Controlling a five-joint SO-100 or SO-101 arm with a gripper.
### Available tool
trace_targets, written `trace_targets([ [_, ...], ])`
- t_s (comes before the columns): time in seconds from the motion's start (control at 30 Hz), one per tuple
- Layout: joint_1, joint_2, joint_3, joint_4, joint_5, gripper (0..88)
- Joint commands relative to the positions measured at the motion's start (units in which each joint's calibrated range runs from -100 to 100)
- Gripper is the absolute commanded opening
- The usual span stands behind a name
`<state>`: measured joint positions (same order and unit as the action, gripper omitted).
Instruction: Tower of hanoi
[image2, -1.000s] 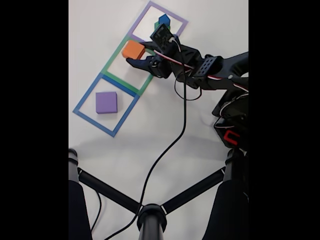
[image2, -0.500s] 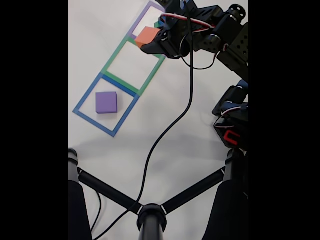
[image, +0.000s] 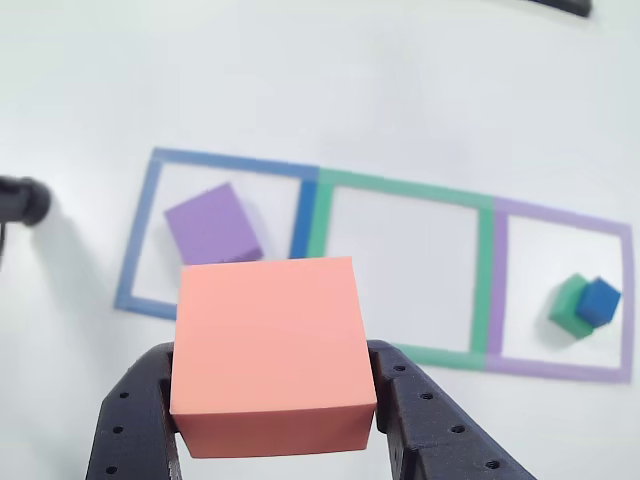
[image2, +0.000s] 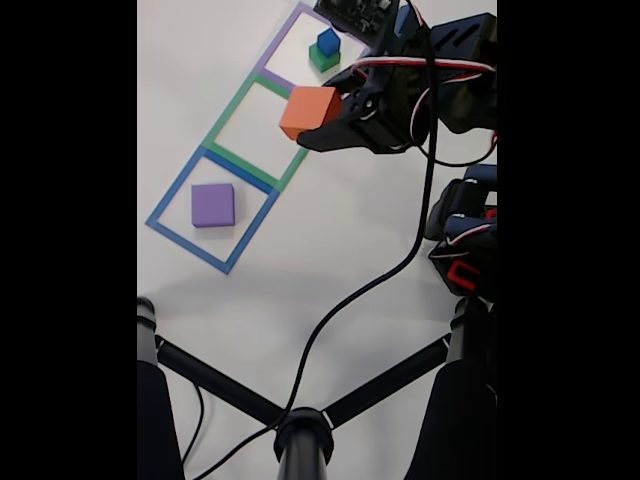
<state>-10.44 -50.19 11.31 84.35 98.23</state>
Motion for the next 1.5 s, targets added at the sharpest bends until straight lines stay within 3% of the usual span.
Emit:
trace_targets([
  [0.0, -3.7, -1.5, -6.4, 2.5, -3.7, 10.1],
  [0.23, -7.6, -1.1, -8.2, 4.2, -5.9, 10.2],
  [0.43, -7.4, -2.2, 3.4, -1.3, 1.8, 10.4],
  [0.77, -5.8, -1.8, 44.5, -52.3, 1.8, 10.6],
  [0.97, -7.1, 8.7, 58.5, -82.0, 1.8, 10.8],
  [1.47, -9.5, 33.6, 58.1, -109.8, 1.8, 10.9],
])
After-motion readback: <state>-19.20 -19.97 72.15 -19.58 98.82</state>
